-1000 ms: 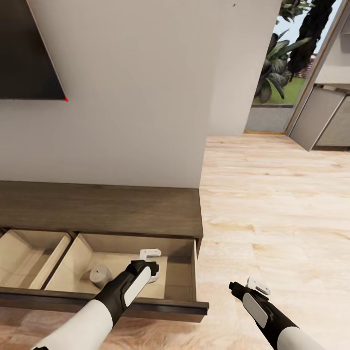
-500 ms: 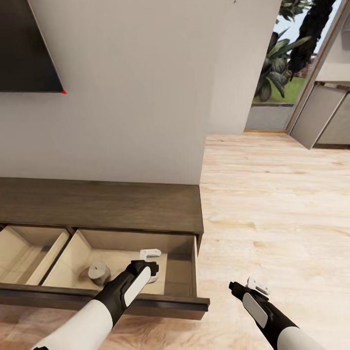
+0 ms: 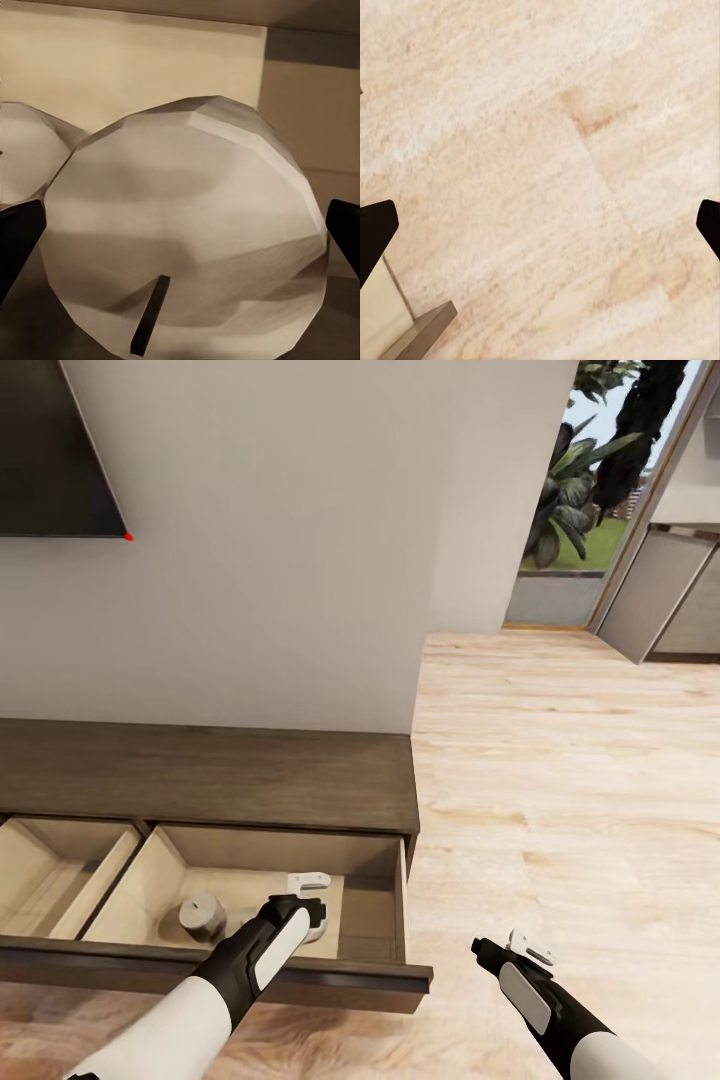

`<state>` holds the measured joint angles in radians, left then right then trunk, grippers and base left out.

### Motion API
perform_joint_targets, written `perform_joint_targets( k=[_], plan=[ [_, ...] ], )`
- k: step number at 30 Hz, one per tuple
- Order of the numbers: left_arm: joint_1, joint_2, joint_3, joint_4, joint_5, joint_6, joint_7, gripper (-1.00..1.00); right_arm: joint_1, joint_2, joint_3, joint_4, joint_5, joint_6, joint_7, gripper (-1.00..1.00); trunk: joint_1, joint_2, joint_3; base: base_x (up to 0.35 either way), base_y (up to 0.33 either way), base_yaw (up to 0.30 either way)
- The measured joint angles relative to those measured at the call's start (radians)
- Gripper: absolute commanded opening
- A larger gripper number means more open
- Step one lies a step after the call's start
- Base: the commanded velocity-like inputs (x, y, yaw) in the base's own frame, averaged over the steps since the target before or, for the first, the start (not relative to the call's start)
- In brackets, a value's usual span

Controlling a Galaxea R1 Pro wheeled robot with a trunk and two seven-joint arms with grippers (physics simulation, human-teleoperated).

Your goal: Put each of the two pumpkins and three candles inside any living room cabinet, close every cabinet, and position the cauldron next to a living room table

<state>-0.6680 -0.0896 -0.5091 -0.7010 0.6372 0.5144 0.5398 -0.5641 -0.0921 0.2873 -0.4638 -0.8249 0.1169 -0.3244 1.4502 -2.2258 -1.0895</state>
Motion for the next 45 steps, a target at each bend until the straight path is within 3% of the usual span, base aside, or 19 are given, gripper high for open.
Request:
perform_joint_targets(
  k=[19,20,34,45],
  plan=[
    [0.0,0.001,0.007,0.0,0.002,0.0,0.001,-1.0,0.0,0.0,0.0,0.0,0.0,0.0,0.0,1.0,0.0,0.0,0.0,0.071,0.0,0.0],
    [0.0,0.001,0.007,0.0,0.002,0.001,0.002,1.0,0.0,0.0,0.0,0.0,0.0,0.0,0.0,1.0,0.0,0.0,0.0,0.016,0.0,0.0],
    [0.0,0.002,0.007,0.0,0.002,0.0,0.003,1.0,0.0,0.0,0.0,0.0,0.0,0.0,0.0,1.0,0.0,0.0,0.0,0.001,0.0,0.0],
    [0.0,-0.002,0.011,-0.008,0.008,0.011,0.002,1.0,0.0,0.0,0.0,0.001,0.0,0.0,0.0,1.0,-0.042,0.077,0.034,0.0,0.0,0.0]
  ],
)
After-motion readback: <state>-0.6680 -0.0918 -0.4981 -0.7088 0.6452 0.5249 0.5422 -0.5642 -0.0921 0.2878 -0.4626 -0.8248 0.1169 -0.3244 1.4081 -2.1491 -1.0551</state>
